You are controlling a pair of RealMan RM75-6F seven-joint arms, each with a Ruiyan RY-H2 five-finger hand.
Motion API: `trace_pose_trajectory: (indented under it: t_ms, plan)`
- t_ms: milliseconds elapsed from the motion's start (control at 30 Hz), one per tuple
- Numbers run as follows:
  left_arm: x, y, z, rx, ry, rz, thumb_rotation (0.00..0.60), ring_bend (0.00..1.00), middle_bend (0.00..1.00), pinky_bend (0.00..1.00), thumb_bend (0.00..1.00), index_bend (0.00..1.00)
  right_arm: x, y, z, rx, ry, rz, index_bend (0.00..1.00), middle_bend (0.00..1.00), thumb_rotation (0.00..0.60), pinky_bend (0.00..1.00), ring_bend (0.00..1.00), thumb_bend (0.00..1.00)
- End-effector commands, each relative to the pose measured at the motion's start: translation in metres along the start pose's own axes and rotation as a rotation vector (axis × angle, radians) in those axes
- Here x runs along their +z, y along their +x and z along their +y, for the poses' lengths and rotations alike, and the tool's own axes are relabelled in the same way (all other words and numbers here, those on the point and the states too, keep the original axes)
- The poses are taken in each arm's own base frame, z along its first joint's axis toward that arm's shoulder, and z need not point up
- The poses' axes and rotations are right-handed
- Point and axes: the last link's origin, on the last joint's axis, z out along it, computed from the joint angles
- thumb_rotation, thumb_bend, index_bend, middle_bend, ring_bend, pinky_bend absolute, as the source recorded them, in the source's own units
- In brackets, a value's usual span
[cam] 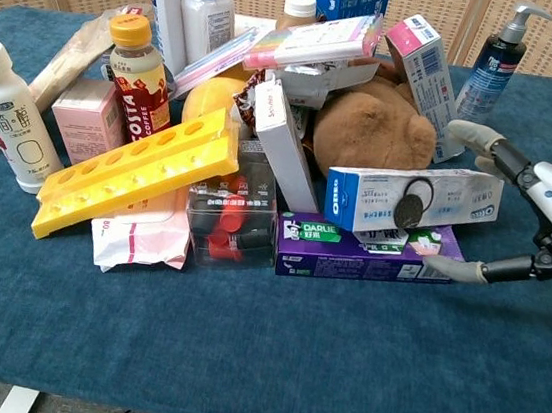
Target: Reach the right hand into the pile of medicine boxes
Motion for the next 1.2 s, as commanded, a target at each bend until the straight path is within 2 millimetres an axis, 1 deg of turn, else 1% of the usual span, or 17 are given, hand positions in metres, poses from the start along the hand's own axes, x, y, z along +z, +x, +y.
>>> trace_pose_trajectory:
  t_ms: [33,400,1000,1067,1133,1200]
  plan:
    - [0.0,0.0,0.0,0.0,0.001,0.0,0.6,0.0,0.0,0.0,0.0,0.0,0.005,-0.003,0.0,-0.008,0.001,-0.002,0.0,0.0,0.6,0.03,0.0,0.0]
    - [0.003,-0.003,0.0,0.007,0.005,-0.008,0.6,0.0,0.0,0.0,0.0,0.0,0.021,-0.014,-0.006,0.004,-0.001,0.002,0.0,0.0,0.6,0.03,0.0,0.0]
    - [0.003,-0.003,-0.001,0.008,0.01,-0.007,0.6,0.0,0.0,0.0,0.0,0.0,0.039,-0.036,-0.017,0.049,-0.033,0.022,0.0,0.01,0.6,0.03,0.0,0.0]
    - [0.003,-0.003,-0.001,0.008,0.009,-0.008,0.6,0.0,0.0,0.0,0.0,0.0,0.04,-0.038,-0.018,0.056,-0.036,0.033,0.05,0.09,0.6,0.03,0.0,0.0]
    - [0.003,-0.003,-0.001,0.008,0.009,-0.008,0.6,0.0,0.0,0.0,0.0,0.0,0.041,-0.041,-0.019,0.072,-0.04,0.043,0.17,0.23,0.6,0.03,0.0,0.0]
    - [0.003,-0.003,-0.001,0.006,0.009,-0.008,0.6,0.0,0.0,0.0,0.0,0.0,0.042,-0.043,-0.021,0.077,-0.043,0.055,0.31,0.38,0.6,0.04,0.03,0.0]
